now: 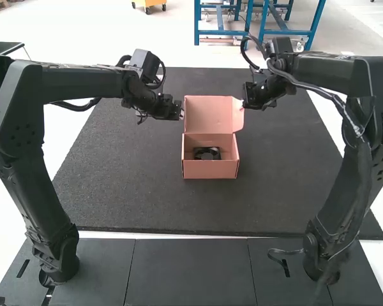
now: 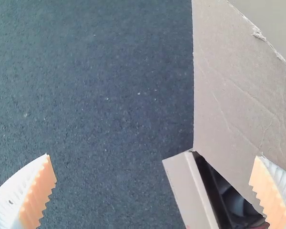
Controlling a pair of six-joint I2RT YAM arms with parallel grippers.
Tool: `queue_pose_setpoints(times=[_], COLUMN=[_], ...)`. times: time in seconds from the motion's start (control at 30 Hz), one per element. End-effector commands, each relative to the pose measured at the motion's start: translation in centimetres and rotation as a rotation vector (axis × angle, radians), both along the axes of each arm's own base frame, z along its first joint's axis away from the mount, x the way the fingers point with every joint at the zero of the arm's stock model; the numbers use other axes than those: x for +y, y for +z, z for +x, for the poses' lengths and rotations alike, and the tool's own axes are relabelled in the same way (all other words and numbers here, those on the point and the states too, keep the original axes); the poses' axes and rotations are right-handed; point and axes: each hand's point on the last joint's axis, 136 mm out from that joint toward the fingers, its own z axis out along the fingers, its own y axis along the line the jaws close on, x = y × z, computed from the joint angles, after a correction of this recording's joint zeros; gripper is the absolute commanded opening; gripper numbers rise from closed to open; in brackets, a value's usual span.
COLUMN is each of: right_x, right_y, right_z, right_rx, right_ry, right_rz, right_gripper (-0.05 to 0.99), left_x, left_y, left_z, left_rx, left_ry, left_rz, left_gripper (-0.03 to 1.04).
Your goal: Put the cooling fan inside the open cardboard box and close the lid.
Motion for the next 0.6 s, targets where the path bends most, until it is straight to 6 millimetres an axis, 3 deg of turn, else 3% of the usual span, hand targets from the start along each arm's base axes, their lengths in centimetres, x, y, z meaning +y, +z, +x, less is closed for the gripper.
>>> queue_pose_setpoints(times=[0.0,0.57], right_x=[-0.5,0.2], right_y=[1.3,0.7], right_z=[0.6,-1.4], right_rx=[-0.029,0.032], right_ry=[-0.001,0.069], right_rz=[0.001,-0.021], right_gripper=[-0.01,-0.02], left_x=[-0.8,-0.8], left_y=[2.3,2.7], left_z=[0.3,0.3], left_rx=[-0.045,-0.051], left_ry=[-0.010,-0.014], left_rz=[-0.032,-0.031], left_gripper=[0.96,0.96])
